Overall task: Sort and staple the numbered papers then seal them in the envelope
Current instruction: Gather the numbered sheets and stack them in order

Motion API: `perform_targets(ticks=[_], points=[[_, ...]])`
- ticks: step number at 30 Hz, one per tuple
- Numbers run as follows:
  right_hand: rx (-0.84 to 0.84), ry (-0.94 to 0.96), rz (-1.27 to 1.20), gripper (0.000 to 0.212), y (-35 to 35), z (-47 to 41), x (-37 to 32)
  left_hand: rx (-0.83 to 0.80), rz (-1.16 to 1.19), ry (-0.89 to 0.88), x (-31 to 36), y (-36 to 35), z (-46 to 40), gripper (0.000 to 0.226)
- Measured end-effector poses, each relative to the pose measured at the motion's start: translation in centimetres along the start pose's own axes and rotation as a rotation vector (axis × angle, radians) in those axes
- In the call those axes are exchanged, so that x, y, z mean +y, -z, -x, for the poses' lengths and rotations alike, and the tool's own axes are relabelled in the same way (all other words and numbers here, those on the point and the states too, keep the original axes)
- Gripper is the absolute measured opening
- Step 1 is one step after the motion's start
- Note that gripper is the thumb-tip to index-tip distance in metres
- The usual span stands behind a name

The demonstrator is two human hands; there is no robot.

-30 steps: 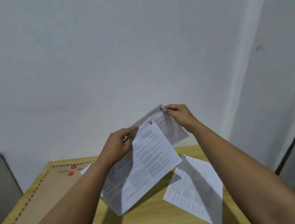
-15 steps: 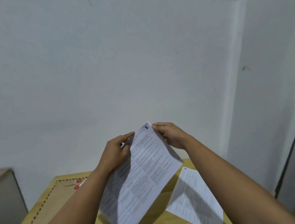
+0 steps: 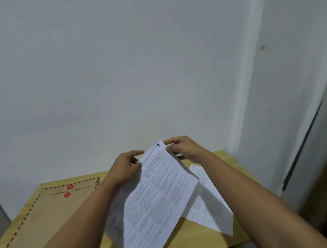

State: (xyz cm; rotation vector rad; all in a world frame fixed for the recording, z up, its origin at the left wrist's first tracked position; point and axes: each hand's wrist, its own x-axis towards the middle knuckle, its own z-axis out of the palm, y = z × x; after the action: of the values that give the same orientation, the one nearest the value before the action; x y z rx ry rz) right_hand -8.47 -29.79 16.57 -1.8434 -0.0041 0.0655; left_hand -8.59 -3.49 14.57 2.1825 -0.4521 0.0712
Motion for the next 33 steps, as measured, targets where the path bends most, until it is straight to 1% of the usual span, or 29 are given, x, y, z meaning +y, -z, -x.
perform_targets(ticks=[3,5,7,11,12,14,18,22,24,25,28,31,33], points=[[0.097,-0.087,0.296,0.033,2.9,-2.2,5.1,-0.057,-0.032,0.031,-2.6,-2.7,-1.1,0.044],[0.119,-0.173,0.528,0.040,5.4,-3.5,8.8,-0.082,-0.033,0.052,-4.5,-4.5,-1.9,0.047],[0.120,-0.272,0.701,0.050,7.5,-4.6,12.0,-0.092,-0.038,0.073,-6.2,-6.0,-2.5,0.047],[0.051,-0.421,0.880,0.083,9.8,-6.0,16.6,-0.102,-0.056,0.113,-8.9,-8.0,-4.2,0.041],[0.048,-0.450,0.928,0.086,9.9,-6.2,17.2,-0.102,-0.060,0.121,-9.5,-8.3,-4.6,0.041],[0.057,-0.476,0.990,0.085,10.2,-6.9,17.8,-0.096,-0.059,0.124,-10.5,-8.8,-5.2,0.041],[0.075,-0.476,0.916,0.079,10.9,-8.3,18.3,-0.100,-0.035,0.128,-11.9,-9.6,-5.8,0.039],[0.124,-0.454,0.777,0.048,11.3,-8.6,19.0,-0.107,-0.001,0.130,-12.0,-9.9,-5.5,0.041],[0.130,-0.445,0.756,0.040,11.3,-8.4,19.1,-0.105,0.017,0.135,-11.8,-9.7,-5.3,0.041],[0.132,-0.438,0.756,0.039,11.2,-8.2,19.0,-0.103,0.021,0.137,-11.6,-9.5,-5.2,0.041],[0.132,-0.429,0.725,0.045,11.0,-7.4,18.9,-0.090,0.032,0.127,-10.4,-8.8,-4.7,0.039],[0.144,-0.381,0.766,0.039,10.5,-6.2,18.3,-0.076,0.032,0.108,-9.2,-7.7,-3.9,0.038],[0.190,-0.337,0.698,0.035,10.2,-5.4,17.7,-0.071,0.025,0.082,-8.5,-6.8,-3.4,0.037]])
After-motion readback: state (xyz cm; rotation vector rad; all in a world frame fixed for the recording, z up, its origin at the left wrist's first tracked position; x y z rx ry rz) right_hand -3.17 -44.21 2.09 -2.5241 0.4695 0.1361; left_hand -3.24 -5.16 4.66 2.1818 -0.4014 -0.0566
